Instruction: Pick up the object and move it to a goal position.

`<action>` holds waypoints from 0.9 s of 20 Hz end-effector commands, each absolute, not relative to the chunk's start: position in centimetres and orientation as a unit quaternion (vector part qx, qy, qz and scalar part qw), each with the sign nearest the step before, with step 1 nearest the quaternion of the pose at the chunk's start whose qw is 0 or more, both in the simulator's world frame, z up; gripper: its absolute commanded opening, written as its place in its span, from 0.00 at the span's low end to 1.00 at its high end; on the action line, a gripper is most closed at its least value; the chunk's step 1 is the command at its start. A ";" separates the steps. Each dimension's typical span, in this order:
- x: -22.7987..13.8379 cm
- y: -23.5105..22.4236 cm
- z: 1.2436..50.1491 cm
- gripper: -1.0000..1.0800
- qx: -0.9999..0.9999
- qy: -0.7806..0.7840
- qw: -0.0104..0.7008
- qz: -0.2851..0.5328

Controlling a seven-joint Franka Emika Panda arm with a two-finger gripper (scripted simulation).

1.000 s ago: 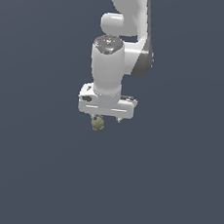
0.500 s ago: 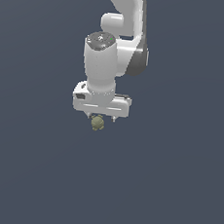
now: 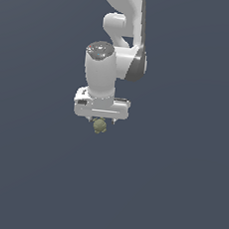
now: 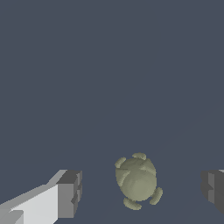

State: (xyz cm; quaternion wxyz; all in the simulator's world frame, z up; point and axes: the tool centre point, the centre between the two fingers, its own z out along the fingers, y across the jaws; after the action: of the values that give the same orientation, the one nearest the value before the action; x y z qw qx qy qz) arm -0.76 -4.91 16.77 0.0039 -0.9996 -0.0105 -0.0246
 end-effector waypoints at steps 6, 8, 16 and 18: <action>-3.5 -6.2 12.9 0.96 -0.997 -0.082 0.000 -0.013; -4.3 -6.5 11.9 0.96 -0.995 -0.101 -0.001 -0.010; -6.5 -7.1 9.5 0.96 -0.988 -0.152 0.000 -0.002; -6.8 -7.2 9.2 0.96 -0.987 -0.159 0.000 -0.001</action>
State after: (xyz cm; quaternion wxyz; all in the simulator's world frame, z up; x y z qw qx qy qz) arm -6.57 -7.14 9.43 -0.0002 -0.9883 -0.1524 -0.0013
